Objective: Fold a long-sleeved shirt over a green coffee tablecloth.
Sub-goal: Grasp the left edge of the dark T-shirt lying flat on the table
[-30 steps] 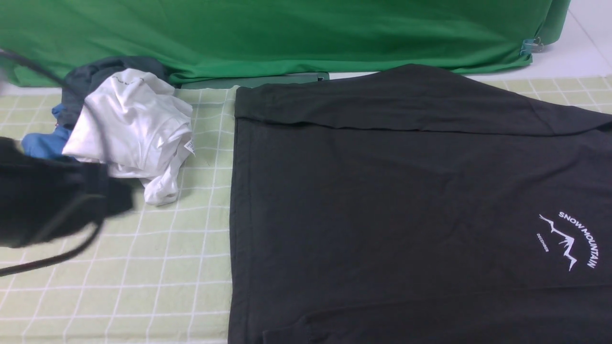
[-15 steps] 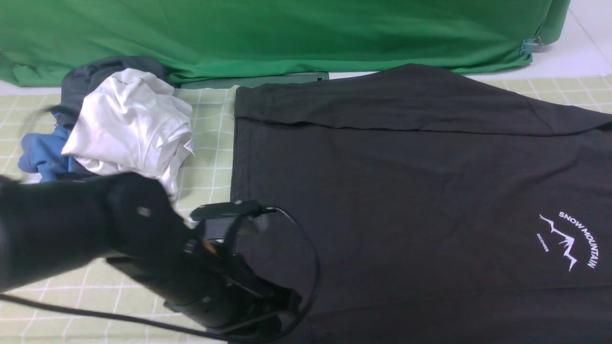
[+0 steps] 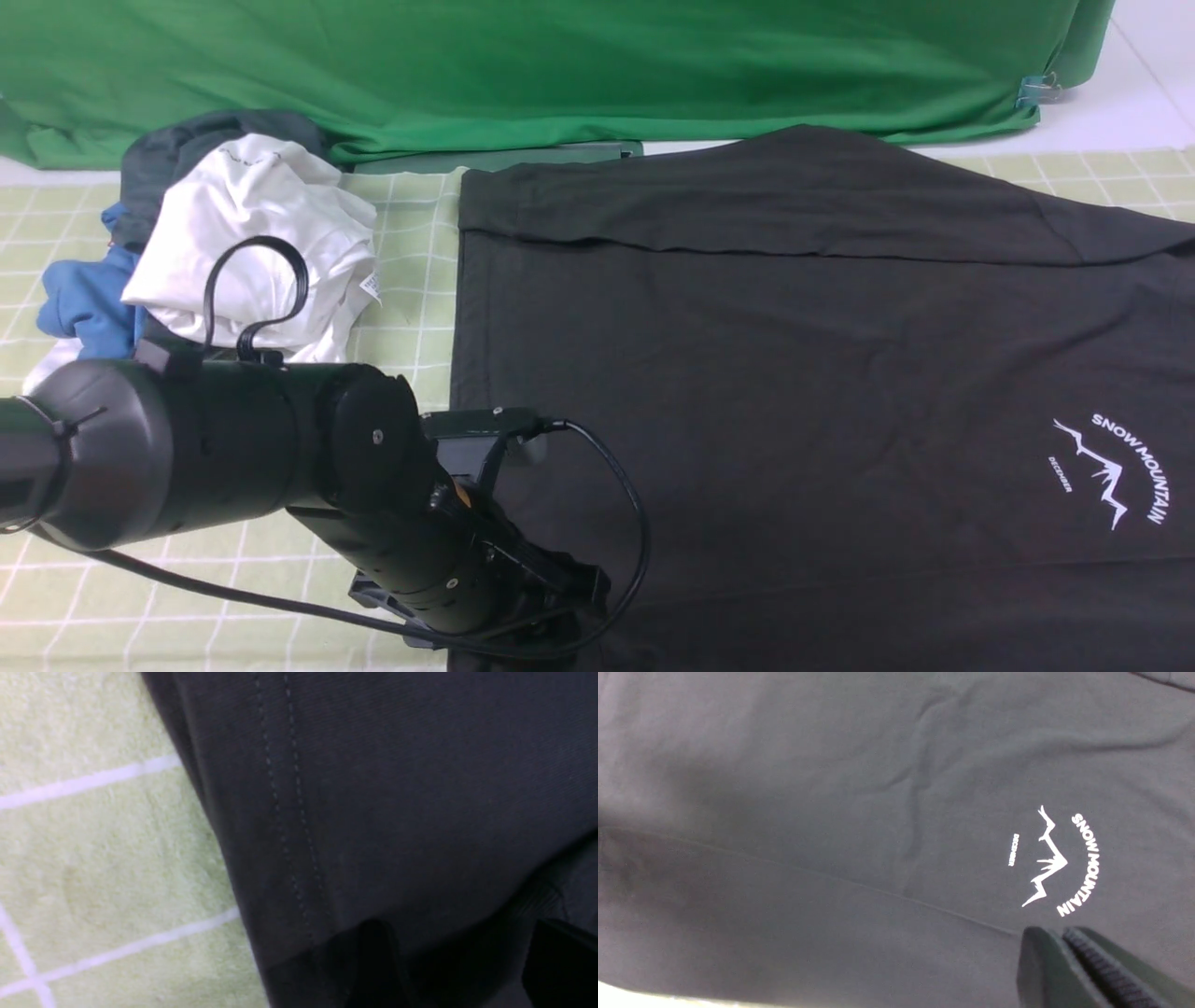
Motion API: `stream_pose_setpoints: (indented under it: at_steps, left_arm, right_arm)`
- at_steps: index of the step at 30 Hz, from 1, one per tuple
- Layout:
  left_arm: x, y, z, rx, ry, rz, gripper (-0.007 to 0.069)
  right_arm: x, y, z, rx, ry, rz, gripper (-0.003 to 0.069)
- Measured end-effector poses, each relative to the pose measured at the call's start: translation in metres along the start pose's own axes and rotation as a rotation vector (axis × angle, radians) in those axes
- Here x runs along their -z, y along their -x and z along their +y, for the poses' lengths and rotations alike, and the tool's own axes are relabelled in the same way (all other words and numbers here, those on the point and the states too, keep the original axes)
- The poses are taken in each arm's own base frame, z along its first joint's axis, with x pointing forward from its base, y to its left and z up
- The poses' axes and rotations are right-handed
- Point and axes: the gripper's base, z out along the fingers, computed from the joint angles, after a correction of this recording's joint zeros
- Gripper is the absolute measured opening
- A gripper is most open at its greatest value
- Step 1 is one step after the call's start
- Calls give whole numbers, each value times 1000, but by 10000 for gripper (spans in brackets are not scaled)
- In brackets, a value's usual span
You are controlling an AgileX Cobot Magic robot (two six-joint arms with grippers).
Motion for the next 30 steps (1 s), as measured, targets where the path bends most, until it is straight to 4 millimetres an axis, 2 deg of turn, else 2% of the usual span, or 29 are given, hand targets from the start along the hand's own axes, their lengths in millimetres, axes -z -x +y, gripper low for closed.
stream_pose_setpoints:
  at_steps: [7,13,18,22,30]
  left_arm:
    - [-2,0,-3,29,-37,8,391]
    - [-4,-2,-3,23,-43,39,253]
    - [-5,-3,-3,-44,-43,46,61]
    - [2,-4,-5,-92,-53,30,21]
    - [63,-11,-20,-134,-142,-157,20]
  right_arm:
    - [0,0,0,1,-2,-5,68]
    - [0,1,0,1,-2,-6,70]
    - [0,1,0,0,-2,-6,73]
    - [0,1,0,0,-2,-6,81]
    - [0,1,0,-2,-2,-6,97]
